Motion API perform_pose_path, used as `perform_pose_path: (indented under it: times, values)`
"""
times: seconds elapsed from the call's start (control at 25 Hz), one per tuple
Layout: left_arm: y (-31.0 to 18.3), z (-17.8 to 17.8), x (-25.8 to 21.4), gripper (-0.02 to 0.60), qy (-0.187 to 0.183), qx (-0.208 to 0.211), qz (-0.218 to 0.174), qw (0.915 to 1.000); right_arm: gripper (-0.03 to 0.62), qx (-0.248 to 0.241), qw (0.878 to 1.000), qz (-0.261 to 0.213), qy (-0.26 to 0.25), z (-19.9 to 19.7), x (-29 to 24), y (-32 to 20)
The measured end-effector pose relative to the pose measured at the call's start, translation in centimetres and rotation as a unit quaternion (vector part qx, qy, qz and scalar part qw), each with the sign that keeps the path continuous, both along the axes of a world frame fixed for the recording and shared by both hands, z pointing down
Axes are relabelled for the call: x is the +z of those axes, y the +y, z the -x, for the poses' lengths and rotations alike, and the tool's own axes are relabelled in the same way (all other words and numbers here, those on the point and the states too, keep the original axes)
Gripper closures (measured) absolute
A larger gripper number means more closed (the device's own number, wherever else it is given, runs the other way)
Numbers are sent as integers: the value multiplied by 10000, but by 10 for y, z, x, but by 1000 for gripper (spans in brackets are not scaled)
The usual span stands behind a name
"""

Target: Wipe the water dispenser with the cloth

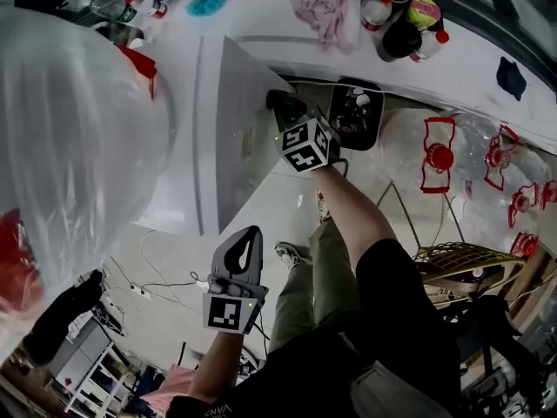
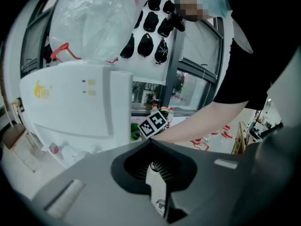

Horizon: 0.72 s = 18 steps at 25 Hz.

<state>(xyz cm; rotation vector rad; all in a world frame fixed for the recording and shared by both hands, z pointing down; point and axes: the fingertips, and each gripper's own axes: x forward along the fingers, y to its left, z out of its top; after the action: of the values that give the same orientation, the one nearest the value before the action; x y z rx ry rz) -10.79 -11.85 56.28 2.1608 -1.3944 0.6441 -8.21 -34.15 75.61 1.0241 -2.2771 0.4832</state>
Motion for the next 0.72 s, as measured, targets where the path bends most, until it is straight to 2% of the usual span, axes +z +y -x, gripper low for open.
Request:
perform_pose_path:
  times: [0.2, 0.36, 0.52, 0.72]
  values:
    - [-7, 0, 2, 580, -50, -4, -3, 10000, 499, 243, 9994, -212, 106, -12, -6, -56]
    - [-5, -3, 2, 580, -73, 38, 28, 10000, 497, 428, 9984, -350, 150, -25, -17, -74]
    - [-4, -6, -4, 580, -53, 86, -68, 9999, 497, 499, 9977, -433, 134, -44, -32, -59]
    - [0, -8, -17, 580, 12, 169, -295, 9994, 499, 741, 9958, -528, -134, -69, -67, -10]
